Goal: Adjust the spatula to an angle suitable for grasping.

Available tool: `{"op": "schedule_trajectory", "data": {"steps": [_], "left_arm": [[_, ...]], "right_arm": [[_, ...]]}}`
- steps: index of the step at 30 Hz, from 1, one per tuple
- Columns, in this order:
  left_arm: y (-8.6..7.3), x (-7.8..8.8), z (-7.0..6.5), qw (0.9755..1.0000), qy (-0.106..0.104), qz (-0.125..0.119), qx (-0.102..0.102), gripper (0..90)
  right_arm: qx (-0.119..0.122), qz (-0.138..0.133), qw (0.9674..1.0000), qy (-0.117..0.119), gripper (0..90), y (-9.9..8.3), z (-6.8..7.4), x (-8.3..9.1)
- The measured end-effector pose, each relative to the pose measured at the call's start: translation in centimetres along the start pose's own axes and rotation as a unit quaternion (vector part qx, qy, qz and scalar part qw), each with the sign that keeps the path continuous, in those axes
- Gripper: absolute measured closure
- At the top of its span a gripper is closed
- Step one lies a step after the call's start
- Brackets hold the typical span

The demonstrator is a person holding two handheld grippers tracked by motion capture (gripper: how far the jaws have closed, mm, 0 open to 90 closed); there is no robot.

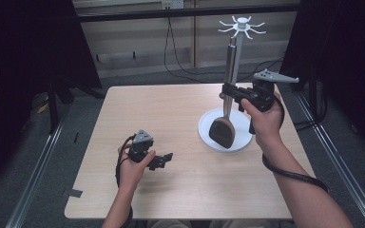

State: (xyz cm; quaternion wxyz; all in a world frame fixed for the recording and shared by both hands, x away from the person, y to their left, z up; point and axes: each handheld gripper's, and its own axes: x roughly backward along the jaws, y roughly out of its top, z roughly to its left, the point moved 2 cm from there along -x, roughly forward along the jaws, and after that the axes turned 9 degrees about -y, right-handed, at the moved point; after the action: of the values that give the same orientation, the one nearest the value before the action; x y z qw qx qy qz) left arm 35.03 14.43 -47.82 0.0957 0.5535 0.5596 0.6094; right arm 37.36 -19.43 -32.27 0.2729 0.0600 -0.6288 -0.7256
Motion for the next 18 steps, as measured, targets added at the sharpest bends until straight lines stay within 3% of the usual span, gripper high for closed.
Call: {"op": "schedule_trajectory", "data": {"steps": [18], "left_arm": [[-0.08, -0.07, -0.01, 1.0, -0.001, 0.004, -0.001, 2.8]], "right_arm": [[0.0, -0.007, 0.9999, -0.009, 76.8, 0.28, 0.08, 0.17]]}}
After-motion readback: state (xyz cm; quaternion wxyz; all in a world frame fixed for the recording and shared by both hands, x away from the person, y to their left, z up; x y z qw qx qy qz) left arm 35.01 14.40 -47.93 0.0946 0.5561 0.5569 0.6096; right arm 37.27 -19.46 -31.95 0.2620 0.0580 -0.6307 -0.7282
